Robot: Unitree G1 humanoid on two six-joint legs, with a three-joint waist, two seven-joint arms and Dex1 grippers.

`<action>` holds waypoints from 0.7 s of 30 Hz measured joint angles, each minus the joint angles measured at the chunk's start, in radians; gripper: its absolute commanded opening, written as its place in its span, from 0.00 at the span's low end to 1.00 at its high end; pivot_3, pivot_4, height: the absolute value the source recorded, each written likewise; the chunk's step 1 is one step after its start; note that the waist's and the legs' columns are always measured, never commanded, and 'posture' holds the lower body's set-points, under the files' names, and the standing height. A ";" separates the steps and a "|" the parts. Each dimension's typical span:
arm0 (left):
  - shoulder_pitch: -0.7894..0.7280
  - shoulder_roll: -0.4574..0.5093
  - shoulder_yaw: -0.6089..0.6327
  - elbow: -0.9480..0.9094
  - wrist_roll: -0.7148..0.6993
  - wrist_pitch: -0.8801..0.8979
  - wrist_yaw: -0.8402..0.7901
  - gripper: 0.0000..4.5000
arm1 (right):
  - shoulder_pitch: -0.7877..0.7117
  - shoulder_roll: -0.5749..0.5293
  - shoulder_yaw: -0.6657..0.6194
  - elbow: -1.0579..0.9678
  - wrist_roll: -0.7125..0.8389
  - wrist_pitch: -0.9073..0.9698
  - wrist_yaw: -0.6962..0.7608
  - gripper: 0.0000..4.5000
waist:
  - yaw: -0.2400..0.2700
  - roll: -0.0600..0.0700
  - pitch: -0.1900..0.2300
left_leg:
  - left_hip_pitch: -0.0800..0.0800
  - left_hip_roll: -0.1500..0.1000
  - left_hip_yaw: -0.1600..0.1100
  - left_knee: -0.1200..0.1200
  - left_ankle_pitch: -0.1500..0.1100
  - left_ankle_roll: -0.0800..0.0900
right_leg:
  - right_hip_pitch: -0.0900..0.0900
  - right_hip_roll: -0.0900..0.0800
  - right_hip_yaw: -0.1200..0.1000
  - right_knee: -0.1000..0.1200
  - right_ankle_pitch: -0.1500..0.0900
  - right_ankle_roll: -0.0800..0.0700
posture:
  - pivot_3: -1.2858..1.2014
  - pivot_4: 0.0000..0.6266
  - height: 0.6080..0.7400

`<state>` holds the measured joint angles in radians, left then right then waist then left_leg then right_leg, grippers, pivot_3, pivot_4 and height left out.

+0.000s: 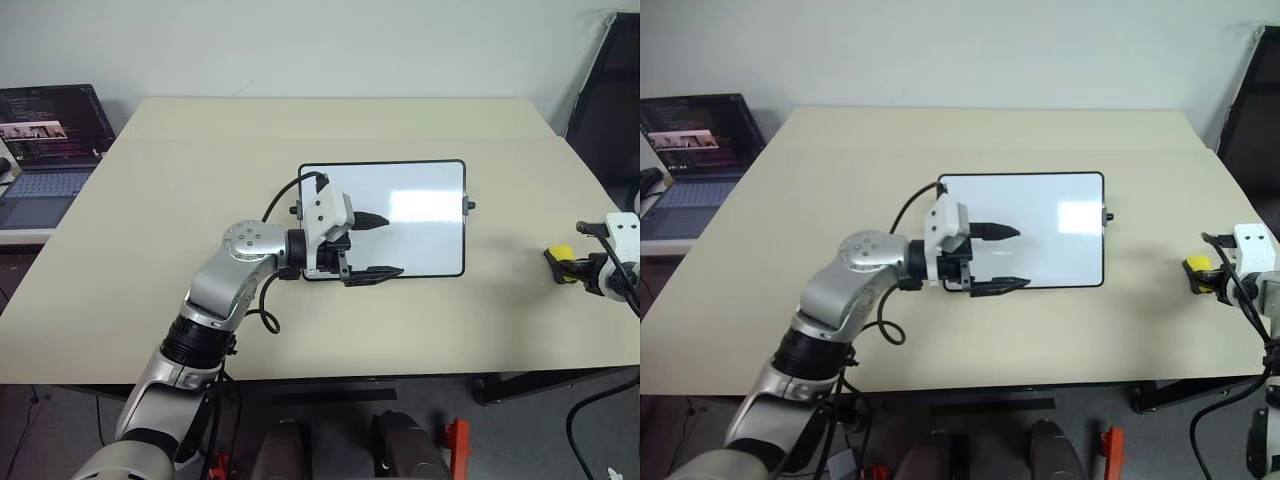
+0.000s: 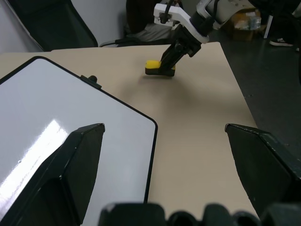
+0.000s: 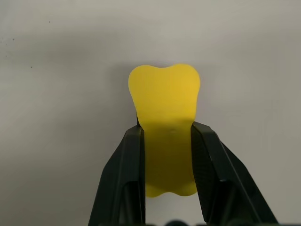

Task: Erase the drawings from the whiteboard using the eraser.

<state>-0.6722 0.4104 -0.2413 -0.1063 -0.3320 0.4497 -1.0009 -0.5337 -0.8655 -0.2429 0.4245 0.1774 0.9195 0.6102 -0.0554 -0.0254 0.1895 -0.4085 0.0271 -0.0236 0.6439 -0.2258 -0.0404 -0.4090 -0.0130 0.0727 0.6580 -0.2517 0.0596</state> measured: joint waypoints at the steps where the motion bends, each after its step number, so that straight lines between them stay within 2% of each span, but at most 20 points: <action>1: 0.001 0.003 0.000 -0.001 0.000 0.001 0.002 1.00 | -0.006 0.000 0.009 0.014 0.000 -0.001 0.000 0.51 | 0.000 0.000 0.000 | 0.000 0.000 0.000 0.000 0.000 0.000 | 0.000 0.000 0.000 0.000 0.000 0.000 | 0.52 0.24 1.00; 7: 0.014 0.035 0.025 -0.008 -0.001 0.007 0.025 1.00 | -0.054 -0.009 0.024 0.024 0.001 -0.005 -0.002 0.98 | -0.002 0.000 0.000 | 0.000 0.000 0.000 0.000 0.000 0.000 | 0.000 0.000 0.000 0.000 0.000 0.000 | 0.52 0.24 1.00; 10: 0.016 0.059 0.102 -0.009 -0.008 0.018 0.072 1.00 | -0.096 -0.008 0.007 -0.018 0.012 -0.023 -0.013 0.99 | -0.005 0.001 0.000 | 0.000 0.000 0.000 0.000 0.000 0.000 | 0.000 0.000 0.000 0.000 0.000 0.000 | 0.52 0.24 1.00; 14: 0.024 0.095 0.278 0.005 -0.014 0.014 0.194 1.00 | -0.144 0.072 -0.059 -0.073 0.042 -0.128 -0.080 0.99 | -0.005 0.001 0.000 | 0.000 0.001 -0.001 0.000 0.000 0.000 | 0.000 0.001 -0.001 0.000 0.000 0.000 | 0.52 0.24 1.00; 18: 0.034 0.092 0.381 0.186 0.105 -0.096 0.445 1.00 | -0.087 0.259 -0.066 -0.027 0.040 -0.397 -0.144 0.99 | -0.001 -0.001 -0.001 | 0.003 0.001 -0.001 0.000 0.000 0.000 | 0.003 0.000 -0.001 0.000 0.000 0.000 | 0.52 0.24 1.00; 21: 0.066 0.042 0.424 0.300 0.162 -0.177 0.591 1.00 | -0.047 0.340 -0.070 0.089 0.040 -0.530 -0.193 0.99 | 0.011 -0.001 0.000 | 0.000 -0.002 0.000 0.000 0.000 0.000 | 0.001 -0.004 -0.001 0.000 0.003 -0.003 | 0.52 0.24 1.00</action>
<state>-0.6061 0.4527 0.1830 0.1937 -0.1698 0.2723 -0.4094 -0.5803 -0.5256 -0.3127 0.5133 0.2176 0.3896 0.4176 -0.0449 -0.0259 0.1892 -0.4087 0.0252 -0.0238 0.6441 -0.2258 -0.0405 -0.4081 -0.0168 0.0718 0.6581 -0.2485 0.0565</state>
